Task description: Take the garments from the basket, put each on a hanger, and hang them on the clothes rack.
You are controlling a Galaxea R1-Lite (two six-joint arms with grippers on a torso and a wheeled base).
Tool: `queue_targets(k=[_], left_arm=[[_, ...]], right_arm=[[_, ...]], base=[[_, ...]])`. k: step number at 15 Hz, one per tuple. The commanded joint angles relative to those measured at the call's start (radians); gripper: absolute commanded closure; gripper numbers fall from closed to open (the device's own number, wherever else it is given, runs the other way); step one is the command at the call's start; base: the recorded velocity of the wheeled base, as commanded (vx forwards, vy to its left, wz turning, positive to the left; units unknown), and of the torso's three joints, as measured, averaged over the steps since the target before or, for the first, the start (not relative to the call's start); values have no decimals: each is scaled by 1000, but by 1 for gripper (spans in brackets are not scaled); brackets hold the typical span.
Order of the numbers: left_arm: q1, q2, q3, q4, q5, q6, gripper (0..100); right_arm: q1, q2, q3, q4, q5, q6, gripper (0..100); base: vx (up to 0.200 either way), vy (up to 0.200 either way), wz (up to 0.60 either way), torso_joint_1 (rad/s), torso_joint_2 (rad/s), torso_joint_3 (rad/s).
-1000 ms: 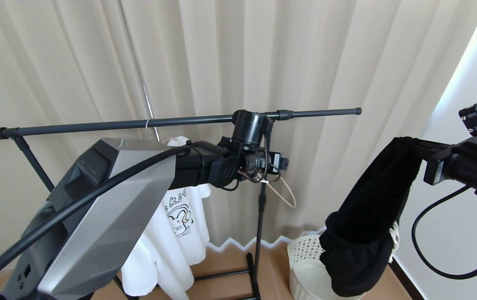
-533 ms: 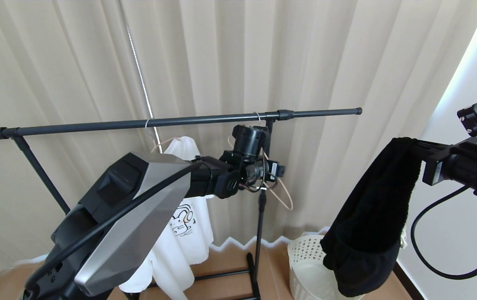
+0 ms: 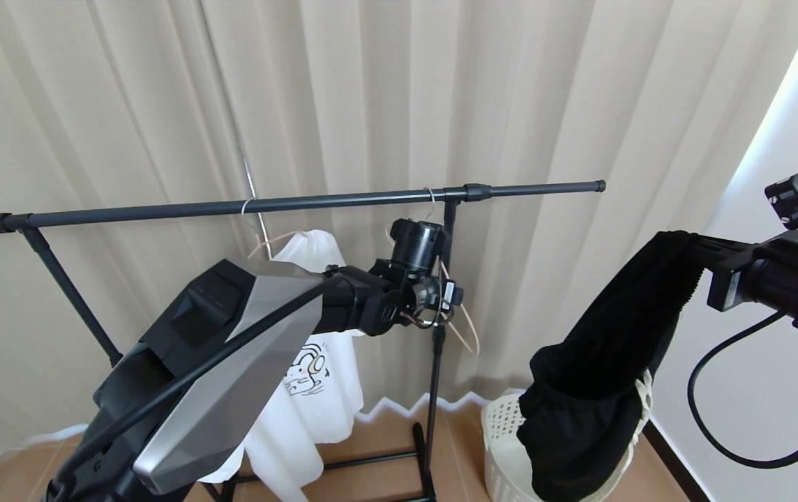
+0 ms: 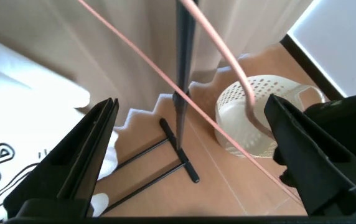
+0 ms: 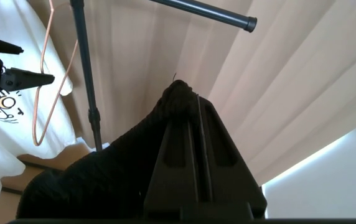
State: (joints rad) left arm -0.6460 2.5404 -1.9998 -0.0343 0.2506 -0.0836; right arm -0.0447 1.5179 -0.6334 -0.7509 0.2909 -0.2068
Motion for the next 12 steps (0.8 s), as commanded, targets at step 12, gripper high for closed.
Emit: queue_targets(k=[12], left_arm=[[19,-11,0,65,93,33,0]], right_arm=[[2,2,0,-1,1,0,100]], base=[[0,0,0,0,0,0]])
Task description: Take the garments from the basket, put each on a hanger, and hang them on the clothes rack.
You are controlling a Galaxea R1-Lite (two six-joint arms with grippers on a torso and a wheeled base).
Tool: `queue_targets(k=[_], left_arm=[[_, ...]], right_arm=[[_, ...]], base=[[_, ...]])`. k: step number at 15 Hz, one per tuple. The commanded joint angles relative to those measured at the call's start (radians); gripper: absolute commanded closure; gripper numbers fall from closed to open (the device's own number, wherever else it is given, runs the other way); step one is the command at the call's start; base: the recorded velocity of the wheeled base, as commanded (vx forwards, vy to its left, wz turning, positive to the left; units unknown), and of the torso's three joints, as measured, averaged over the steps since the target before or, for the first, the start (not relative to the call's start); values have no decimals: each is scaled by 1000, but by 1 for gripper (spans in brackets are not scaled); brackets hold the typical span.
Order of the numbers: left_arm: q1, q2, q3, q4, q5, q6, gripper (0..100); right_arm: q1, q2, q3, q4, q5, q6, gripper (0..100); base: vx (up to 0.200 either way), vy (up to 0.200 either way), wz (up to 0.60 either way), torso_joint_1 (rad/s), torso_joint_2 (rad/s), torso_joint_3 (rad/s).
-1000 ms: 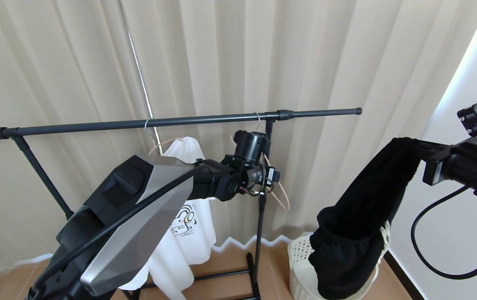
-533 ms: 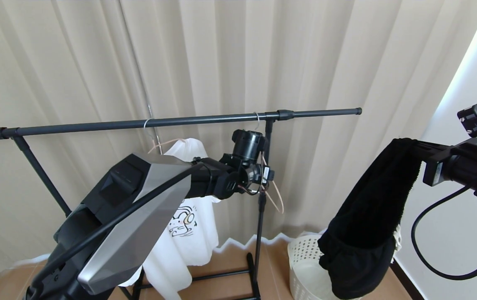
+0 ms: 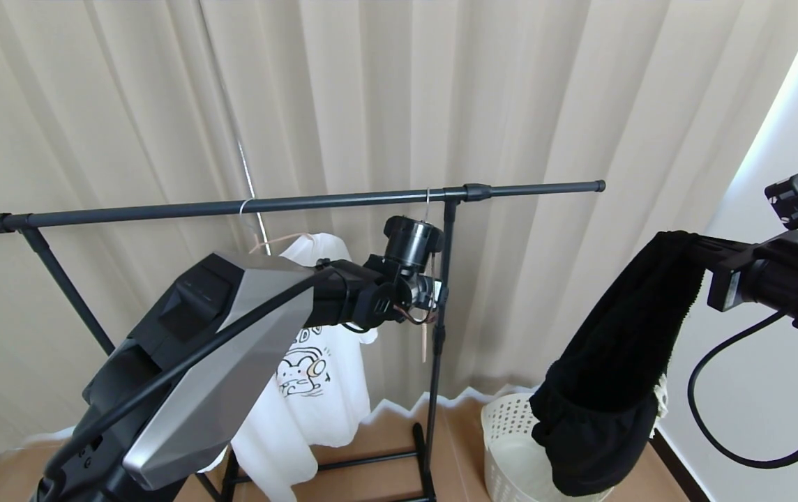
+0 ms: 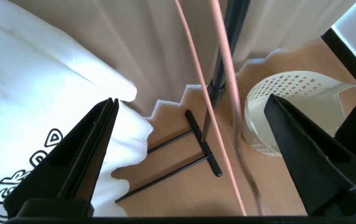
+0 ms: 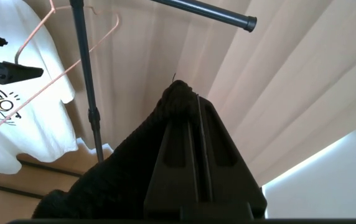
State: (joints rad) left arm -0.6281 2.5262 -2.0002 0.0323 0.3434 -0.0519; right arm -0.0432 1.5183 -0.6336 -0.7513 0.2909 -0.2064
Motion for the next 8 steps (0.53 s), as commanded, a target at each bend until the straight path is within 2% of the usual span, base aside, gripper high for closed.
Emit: queue_targets(k=[1,8], left_arm=[[1,5,0,0,0,3,0],[-2,42,0,-2,0,24,0]], right_arm=[[0,2,0,0,1,-1,100],[3,13,0,-2,-1,-1,100]], base=[[0,0,0,0,0,0],[0,0,0,0,0,0]])
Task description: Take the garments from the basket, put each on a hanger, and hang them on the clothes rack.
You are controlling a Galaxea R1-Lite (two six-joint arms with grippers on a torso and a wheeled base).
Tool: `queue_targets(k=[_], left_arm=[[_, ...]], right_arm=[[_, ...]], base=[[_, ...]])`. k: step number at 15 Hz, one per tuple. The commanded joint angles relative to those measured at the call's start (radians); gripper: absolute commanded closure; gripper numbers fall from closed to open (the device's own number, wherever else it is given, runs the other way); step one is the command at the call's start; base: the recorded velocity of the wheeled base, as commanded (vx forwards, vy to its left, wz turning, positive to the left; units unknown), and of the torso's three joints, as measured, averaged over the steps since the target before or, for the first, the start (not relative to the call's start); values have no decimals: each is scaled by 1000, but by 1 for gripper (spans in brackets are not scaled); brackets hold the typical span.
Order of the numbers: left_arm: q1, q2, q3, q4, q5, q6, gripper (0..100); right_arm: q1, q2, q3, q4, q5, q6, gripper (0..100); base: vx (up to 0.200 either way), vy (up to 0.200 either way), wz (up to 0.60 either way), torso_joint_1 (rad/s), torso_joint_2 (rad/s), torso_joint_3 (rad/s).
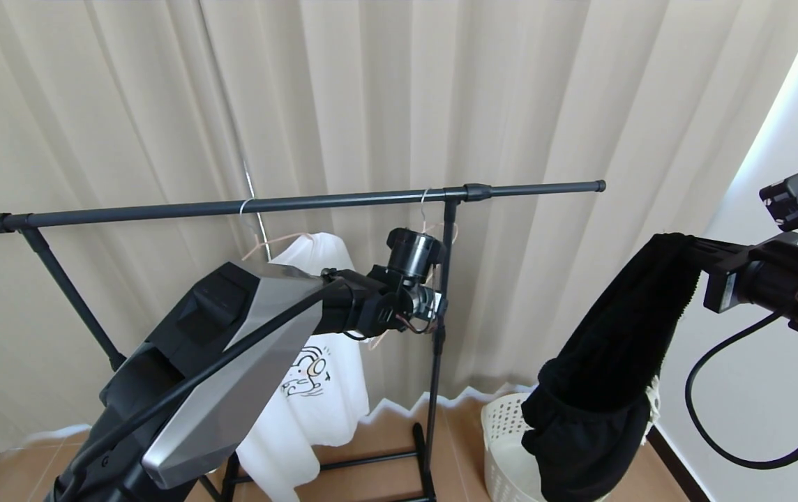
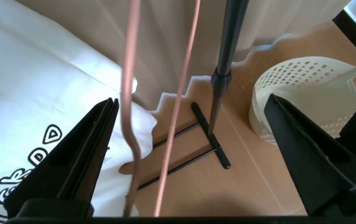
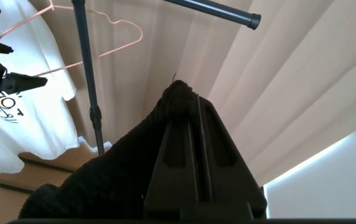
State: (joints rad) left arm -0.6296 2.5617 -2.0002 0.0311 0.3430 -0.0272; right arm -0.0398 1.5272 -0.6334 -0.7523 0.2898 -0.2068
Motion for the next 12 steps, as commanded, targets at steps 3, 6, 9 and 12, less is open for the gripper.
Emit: queue_targets(k=[3,6,9,12], left_arm=[[-1,3,0,0,1,0,0],[1,0,0,-3,2,0,0],[7,2,0,-7,1,0,0],[22,-1,0,-8,1,0,0]], right_arm=[[0,4,0,-1,0,0,100],[0,4,1,-1,2,0,100],[0,4,1,-1,0,0,100],[0,4,1,-1,0,0,100]], base=[[0,0,0,0,0,0],[0,0,0,0,0,0],[0,0,0,0,0,0],[0,0,0,0,0,0]])
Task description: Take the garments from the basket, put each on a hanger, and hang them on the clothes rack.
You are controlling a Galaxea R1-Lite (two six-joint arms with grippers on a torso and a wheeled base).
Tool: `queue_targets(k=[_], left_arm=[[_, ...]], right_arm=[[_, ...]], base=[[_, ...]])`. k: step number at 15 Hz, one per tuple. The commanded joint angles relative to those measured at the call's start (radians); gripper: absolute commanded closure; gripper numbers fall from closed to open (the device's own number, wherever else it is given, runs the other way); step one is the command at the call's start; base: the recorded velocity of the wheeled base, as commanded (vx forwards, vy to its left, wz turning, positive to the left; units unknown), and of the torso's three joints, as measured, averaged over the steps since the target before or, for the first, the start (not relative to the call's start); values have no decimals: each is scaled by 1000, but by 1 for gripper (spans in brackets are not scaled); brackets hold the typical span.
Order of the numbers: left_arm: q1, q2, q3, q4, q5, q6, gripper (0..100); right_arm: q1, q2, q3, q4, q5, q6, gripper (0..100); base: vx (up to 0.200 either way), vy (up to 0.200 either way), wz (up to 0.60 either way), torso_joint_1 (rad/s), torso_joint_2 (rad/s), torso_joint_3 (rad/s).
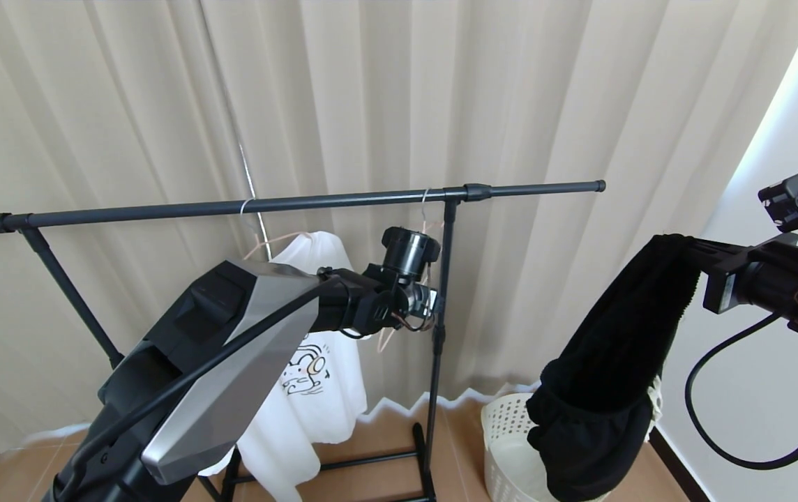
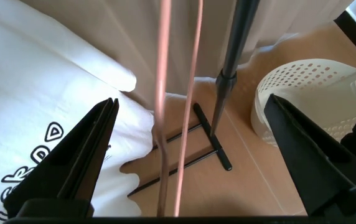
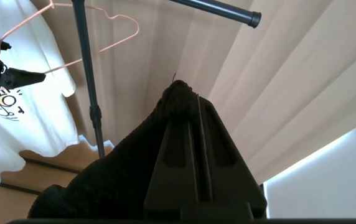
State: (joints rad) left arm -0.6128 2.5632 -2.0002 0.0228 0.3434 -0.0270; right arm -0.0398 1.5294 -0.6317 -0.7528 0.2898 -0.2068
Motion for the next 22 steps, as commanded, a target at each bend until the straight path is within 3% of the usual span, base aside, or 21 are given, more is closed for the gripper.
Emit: queue_targets(k=[1,3,4,22], left_arm=[[11,-5,0,0,0,-1,0],[13,-3,0,0,0,-2,0],[13,-1,0,0,0,-1,100],[10,-75,0,-12,62,-14,100]], right_arm=[[0,2,0,0,0,0,100],[1,2,0,0,0,0,100],[1,2,0,0,0,0,100],[1,2,0,0,0,0,100]], base=[[0,0,0,0,0,0],[0,0,0,0,0,0],[0,0,0,0,0,0],[0,0,0,0,0,0]])
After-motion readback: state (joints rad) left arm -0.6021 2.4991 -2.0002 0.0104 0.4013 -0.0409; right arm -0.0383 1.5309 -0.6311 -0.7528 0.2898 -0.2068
